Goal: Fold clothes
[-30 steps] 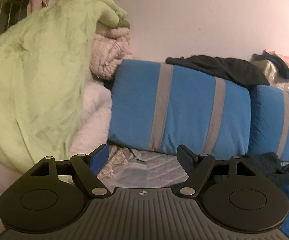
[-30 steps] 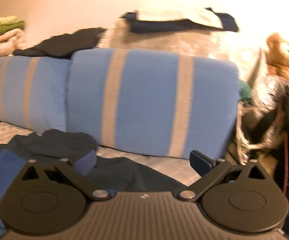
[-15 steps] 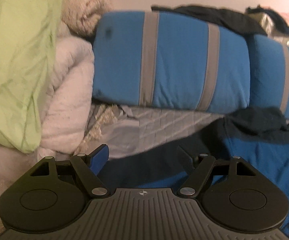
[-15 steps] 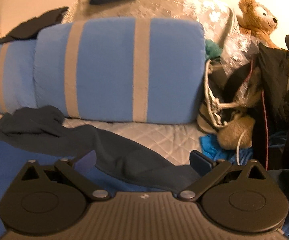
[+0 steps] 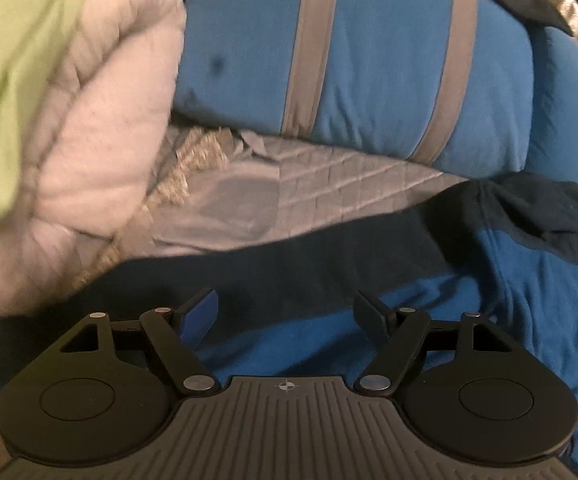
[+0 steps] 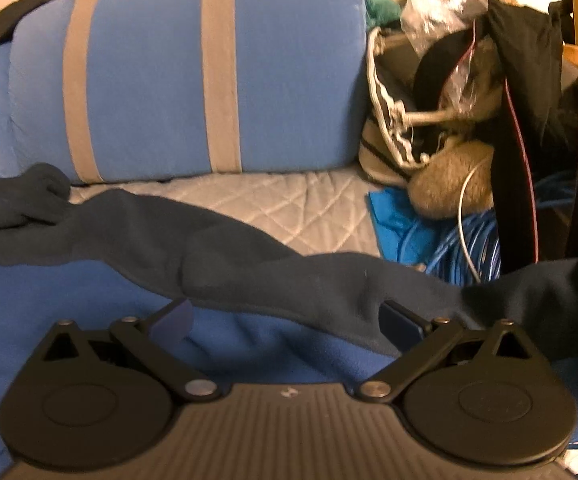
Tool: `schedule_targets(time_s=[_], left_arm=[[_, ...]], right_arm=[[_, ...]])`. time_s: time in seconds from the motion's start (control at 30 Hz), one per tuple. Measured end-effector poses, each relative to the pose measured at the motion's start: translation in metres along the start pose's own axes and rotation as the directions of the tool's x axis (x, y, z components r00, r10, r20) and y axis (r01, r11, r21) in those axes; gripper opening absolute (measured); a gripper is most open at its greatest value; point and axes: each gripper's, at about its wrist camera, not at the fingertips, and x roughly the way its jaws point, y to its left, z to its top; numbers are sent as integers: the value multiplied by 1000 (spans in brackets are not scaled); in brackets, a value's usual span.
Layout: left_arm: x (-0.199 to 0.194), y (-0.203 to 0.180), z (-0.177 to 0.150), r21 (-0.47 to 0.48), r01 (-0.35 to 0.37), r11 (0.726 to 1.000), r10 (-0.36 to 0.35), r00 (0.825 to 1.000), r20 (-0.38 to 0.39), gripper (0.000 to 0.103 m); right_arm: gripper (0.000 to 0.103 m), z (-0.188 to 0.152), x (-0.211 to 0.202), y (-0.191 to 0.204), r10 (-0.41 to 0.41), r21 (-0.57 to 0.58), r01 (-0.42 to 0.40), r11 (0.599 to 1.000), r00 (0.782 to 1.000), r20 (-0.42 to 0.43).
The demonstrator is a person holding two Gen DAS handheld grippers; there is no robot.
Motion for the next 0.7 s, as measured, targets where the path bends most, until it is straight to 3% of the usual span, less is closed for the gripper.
schedule_targets(time_s=[0.3, 0.47, 0.5, 0.53, 0.57, 0.6, 0.63, 0.67, 0.7], left_arm=[[64, -4, 1, -20, -5, 1000, 3, 993, -114, 75], [87, -6, -7, -28, -52, 998, 49, 994, -93, 77], [89, -10, -9, -9, -61, 998, 60, 995, -79, 68], [88, -14, -11, 23, -65, 998, 67, 996, -64, 50], [88, -18, -12, 55, -70, 996, 73, 996, -48, 41], [88, -22, -13, 78, -76, 994, 79, 996, -40, 22], [88, -25, -12, 87, -82, 993, 85, 995, -41, 12], [88, -27, -11, 94, -88, 992, 93, 995, -42, 9], [89, -28, -10, 99, -97, 990, 102, 994, -40, 6]], right_arm=[[101, -8, 47, 1, -65, 14, 65, 998, 997, -41], [102, -14, 78, 5, -83, 0, 83, 997, 994, -76], [102, -16, 83, 5, -82, 6, 82, 997, 993, -80], [102, -17, 85, 4, -76, 16, 78, 997, 994, -78], [102, -19, 88, 3, -71, 25, 73, 997, 995, -77], [100, -20, 90, 2, -60, 36, 63, 997, 995, -75], [94, -21, 90, 0, -43, 48, 46, 998, 996, -72], [92, -22, 90, -1, -27, 52, 31, 998, 997, -68], [83, -22, 89, -1, -16, 44, 19, 999, 998, -65]])
